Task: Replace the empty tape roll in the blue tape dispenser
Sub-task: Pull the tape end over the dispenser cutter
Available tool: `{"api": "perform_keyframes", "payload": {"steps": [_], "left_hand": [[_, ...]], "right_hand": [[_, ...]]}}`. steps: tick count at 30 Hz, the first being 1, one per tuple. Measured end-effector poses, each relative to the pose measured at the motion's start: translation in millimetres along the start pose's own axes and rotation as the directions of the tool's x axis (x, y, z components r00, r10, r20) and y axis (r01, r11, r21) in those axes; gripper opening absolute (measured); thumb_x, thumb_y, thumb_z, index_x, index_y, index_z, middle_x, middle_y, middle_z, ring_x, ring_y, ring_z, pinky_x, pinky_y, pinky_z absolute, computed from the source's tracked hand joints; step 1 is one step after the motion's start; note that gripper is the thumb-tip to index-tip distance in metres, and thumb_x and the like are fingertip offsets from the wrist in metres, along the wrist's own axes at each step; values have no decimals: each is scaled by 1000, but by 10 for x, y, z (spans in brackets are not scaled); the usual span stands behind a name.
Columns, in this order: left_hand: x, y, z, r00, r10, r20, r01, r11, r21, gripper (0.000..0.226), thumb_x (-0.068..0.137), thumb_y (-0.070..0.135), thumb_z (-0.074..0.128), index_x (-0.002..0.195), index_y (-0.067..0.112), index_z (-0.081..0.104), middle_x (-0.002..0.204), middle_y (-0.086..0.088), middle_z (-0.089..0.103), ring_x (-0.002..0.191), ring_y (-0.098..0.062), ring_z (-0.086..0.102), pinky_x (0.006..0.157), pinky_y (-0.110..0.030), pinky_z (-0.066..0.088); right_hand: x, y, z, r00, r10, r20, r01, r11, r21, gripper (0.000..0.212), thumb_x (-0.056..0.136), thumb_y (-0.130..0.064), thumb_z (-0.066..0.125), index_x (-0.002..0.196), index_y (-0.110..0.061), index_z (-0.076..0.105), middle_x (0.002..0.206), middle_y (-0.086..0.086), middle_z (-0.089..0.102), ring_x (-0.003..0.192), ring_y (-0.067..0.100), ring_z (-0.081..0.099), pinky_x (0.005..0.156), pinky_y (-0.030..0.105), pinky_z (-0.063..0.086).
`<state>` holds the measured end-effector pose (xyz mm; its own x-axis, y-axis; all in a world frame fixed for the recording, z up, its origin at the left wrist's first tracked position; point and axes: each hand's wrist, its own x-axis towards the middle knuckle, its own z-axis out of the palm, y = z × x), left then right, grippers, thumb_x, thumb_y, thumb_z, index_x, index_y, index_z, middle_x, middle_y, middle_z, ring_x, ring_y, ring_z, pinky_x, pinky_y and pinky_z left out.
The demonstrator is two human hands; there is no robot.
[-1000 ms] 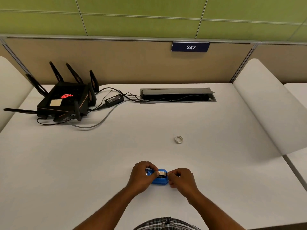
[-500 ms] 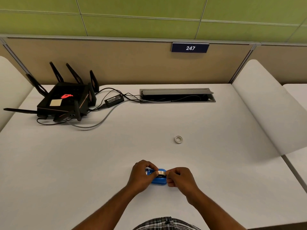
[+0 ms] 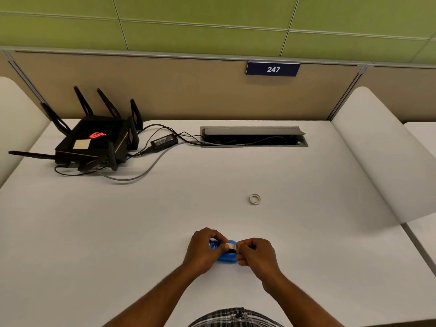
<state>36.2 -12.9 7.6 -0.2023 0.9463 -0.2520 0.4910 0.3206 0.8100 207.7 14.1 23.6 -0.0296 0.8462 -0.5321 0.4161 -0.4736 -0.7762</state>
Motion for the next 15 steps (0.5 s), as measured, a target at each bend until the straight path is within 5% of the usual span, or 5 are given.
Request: {"api": "perform_keyframes", "payload": {"steps": [6, 15], "left_hand": [[-1, -23, 44, 999, 32, -19, -32, 999, -24, 12, 77, 36, 81, 83, 29, 73, 89, 15, 70, 88, -5, 63, 76, -13, 46], [16, -37, 115, 998, 47, -46, -47, 999, -4, 13, 76, 38, 81, 82, 29, 75, 85, 14, 68, 87, -6, 61, 74, -15, 47]], "right_hand": [[-2, -20, 9, 997, -81, 3, 81, 988, -134, 16, 86, -29, 78, 74, -20, 82, 66, -2, 78, 65, 14, 76, 69, 28, 66], [43, -16, 12, 999, -36, -13, 34, 993, -116, 17, 84, -23, 79, 69, -15, 81, 64, 4, 77, 65, 22, 77, 71, 36, 67]]}}
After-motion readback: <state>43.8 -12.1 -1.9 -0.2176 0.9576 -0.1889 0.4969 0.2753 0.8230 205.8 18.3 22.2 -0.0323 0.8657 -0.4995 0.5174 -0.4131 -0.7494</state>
